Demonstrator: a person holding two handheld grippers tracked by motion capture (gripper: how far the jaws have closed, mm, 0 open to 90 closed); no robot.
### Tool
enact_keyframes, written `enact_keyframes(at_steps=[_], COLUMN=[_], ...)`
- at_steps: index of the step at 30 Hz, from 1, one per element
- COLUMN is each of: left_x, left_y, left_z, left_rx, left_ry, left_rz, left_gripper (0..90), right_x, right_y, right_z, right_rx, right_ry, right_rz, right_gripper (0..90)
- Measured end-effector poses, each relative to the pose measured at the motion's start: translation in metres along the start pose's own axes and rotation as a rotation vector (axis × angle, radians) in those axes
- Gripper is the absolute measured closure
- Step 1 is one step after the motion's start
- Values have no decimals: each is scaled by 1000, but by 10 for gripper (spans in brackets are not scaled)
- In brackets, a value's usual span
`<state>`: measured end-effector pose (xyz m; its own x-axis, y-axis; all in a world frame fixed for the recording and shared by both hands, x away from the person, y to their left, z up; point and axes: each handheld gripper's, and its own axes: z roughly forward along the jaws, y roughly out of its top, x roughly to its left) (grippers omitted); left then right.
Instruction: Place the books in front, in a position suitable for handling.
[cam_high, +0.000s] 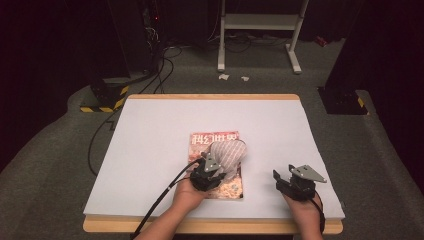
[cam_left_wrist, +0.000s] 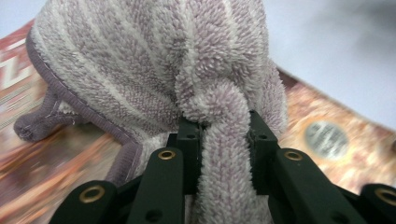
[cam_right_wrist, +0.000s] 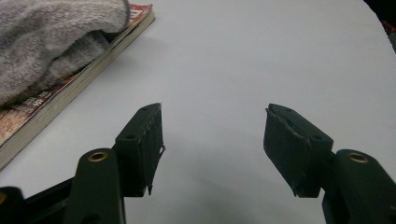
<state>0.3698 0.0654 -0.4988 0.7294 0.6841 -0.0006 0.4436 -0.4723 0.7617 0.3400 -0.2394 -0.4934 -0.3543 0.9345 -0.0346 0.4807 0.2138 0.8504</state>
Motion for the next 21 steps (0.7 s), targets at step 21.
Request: enact_keyframes(at_steps=[21], left_x=[18], left_y=[-10], left_z=[-9], left_rx=[-13], left_ry=[34], left_rz=[-21], left_gripper=[722], right_x=[1], right_y=[0], right_z=[-1], right_rx=[-2], right_ry=[3], right_rz=[-2], right_gripper=[376])
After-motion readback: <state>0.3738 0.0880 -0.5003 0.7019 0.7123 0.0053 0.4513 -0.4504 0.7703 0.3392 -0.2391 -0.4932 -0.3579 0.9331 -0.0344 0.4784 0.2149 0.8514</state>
